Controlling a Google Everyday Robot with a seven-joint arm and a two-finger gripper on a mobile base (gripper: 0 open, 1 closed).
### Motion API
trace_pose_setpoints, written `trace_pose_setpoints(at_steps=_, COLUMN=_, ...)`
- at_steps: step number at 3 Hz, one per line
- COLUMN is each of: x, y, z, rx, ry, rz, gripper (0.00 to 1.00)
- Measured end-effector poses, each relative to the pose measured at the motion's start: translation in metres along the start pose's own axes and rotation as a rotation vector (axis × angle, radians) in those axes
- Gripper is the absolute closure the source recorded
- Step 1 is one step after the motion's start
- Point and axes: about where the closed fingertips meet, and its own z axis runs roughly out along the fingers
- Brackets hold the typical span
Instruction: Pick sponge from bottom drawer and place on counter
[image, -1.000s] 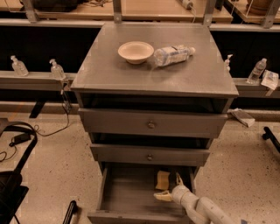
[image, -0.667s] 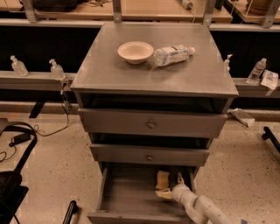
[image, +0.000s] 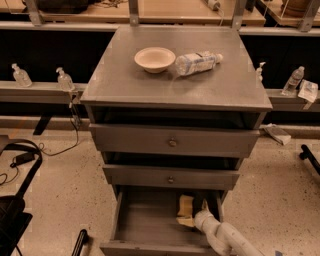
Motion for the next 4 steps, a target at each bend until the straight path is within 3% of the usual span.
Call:
trace_pose_setpoints(at_steps=1, x=0.004, y=0.013, z=0.006, rx=-0.038, ry=0.012, rz=0.011, gripper=0.33)
trace_pose_setpoints(at_steps=2, x=0.005, y=0.019, z=0.006, rx=-0.067, ry=0.006, rz=0.030, gripper=0.55)
trace_pose_setpoints(at_steps=3, x=0.006, y=0.021, z=0.003, rx=-0.109, ry=-0.041, rz=0.047, gripper=0.78)
trace_pose_setpoints(at_steps=4, x=-0.022, y=0.032, z=-0.013, rx=-0.203, ry=-0.164, rz=0.046, gripper=0.99)
